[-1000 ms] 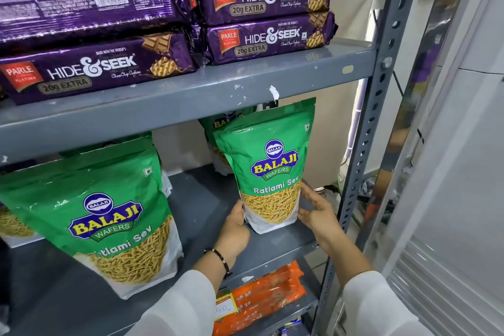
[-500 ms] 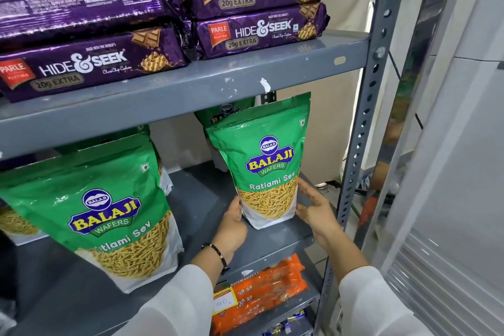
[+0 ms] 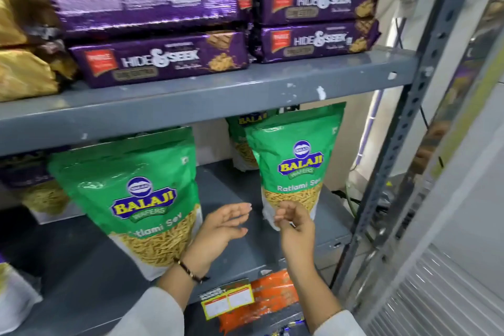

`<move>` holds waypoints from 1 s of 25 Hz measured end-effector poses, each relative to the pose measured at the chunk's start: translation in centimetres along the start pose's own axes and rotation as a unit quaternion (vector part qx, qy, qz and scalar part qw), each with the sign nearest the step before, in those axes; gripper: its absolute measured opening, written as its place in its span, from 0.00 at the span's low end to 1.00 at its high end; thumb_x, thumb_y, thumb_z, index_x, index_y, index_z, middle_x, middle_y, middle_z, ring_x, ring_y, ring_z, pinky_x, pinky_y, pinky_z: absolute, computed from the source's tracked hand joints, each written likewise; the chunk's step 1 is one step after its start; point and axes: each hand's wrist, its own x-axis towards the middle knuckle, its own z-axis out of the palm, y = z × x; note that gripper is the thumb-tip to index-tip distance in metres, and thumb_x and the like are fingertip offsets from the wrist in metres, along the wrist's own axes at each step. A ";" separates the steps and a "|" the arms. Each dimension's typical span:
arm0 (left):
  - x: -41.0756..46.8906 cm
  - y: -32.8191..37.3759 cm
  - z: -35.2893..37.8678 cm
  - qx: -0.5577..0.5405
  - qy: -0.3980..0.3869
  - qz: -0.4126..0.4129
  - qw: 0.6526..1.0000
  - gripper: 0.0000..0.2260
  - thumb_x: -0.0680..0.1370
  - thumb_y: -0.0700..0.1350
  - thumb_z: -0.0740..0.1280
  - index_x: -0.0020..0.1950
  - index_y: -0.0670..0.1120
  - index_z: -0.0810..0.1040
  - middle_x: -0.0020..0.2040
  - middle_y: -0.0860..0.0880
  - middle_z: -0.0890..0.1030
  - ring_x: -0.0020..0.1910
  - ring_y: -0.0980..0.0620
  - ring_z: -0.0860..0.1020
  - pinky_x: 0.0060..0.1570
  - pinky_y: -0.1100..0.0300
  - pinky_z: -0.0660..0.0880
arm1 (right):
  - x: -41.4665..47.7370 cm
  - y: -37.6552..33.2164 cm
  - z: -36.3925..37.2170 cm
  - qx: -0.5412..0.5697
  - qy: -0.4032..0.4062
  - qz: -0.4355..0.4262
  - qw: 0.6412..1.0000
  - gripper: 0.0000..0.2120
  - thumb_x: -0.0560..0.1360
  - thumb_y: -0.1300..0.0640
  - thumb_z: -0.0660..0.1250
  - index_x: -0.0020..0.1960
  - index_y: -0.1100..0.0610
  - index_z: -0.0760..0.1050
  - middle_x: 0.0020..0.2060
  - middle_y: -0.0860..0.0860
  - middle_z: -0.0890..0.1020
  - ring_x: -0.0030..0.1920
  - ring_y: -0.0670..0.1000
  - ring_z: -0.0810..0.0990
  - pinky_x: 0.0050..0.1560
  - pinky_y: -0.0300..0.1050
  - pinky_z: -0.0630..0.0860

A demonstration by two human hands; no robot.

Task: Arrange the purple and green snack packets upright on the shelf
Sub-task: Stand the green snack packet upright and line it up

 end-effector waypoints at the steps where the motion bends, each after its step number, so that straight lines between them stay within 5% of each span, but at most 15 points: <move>1: -1.3 -0.1 -0.9 -0.025 0.022 0.027 0.999 0.19 0.68 0.24 0.62 0.54 0.42 0.76 0.51 0.46 0.83 0.58 0.43 0.77 0.45 0.69 0.77 | -0.5 0.3 1.1 -0.006 -0.041 0.006 0.999 0.20 0.66 0.76 0.58 0.40 0.51 0.75 0.35 0.52 0.77 0.35 0.43 0.76 0.41 0.36 0.75; 7: -8.1 -1.7 -10.3 -0.111 0.292 0.123 0.942 0.11 0.64 0.27 0.64 0.34 0.41 0.81 0.30 0.48 0.84 0.36 0.50 0.82 0.42 0.61 0.78 | -2.5 2.2 7.3 -0.084 -0.218 0.073 0.970 0.23 0.69 0.79 0.56 0.47 0.54 0.73 0.48 0.55 0.77 0.36 0.37 0.79 0.38 0.28 0.74; 10: -9.1 -3.4 -14.5 -0.141 0.389 0.120 0.902 0.16 0.67 0.24 0.59 0.38 0.44 0.77 0.32 0.53 0.84 0.33 0.61 0.80 0.34 0.70 0.75 | -3.2 3.0 9.2 -0.086 -0.274 0.105 0.952 0.26 0.69 0.80 0.55 0.60 0.58 0.68 0.56 0.55 0.74 0.50 0.50 0.75 0.39 0.29 0.75; 13: -9.3 -4.5 -15.2 -0.121 0.363 0.053 0.922 0.24 0.68 0.20 0.56 0.53 0.44 0.75 0.50 0.48 0.81 0.37 0.68 0.79 0.35 0.74 0.75 | -3.7 4.2 10.4 -0.078 -0.300 0.117 0.944 0.30 0.68 0.80 0.52 0.59 0.52 0.72 0.59 0.60 0.77 0.52 0.53 0.75 0.47 0.37 0.74; 15: -9.7 -4.6 -14.6 -0.120 0.312 0.027 0.942 0.27 0.67 0.18 0.52 0.56 0.43 0.72 0.46 0.54 0.83 0.37 0.68 0.80 0.35 0.74 0.76 | -4.2 4.4 11.0 -0.073 -0.295 0.125 0.944 0.33 0.67 0.81 0.51 0.52 0.46 0.75 0.54 0.53 0.81 0.52 0.54 0.78 0.48 0.41 0.75; 20: -9.7 -4.3 -15.1 -0.143 0.277 0.027 0.950 0.31 0.66 0.17 0.50 0.66 0.35 0.67 0.61 0.46 0.72 0.59 0.48 0.73 0.39 0.74 0.76 | -5.0 3.6 11.6 -0.059 -0.290 0.138 0.945 0.36 0.65 0.82 0.50 0.46 0.44 0.79 0.42 0.37 0.85 0.50 0.55 0.79 0.51 0.50 0.72; 25: -10.3 -4.4 -16.1 -0.142 0.281 0.021 0.949 0.31 0.67 0.18 0.51 0.67 0.35 0.66 0.66 0.42 0.70 0.62 0.47 0.71 0.56 0.56 0.70 | -5.9 3.2 12.4 -0.062 -0.297 0.137 0.943 0.36 0.65 0.81 0.51 0.49 0.44 0.78 0.54 0.49 0.82 0.55 0.55 0.80 0.56 0.53 0.74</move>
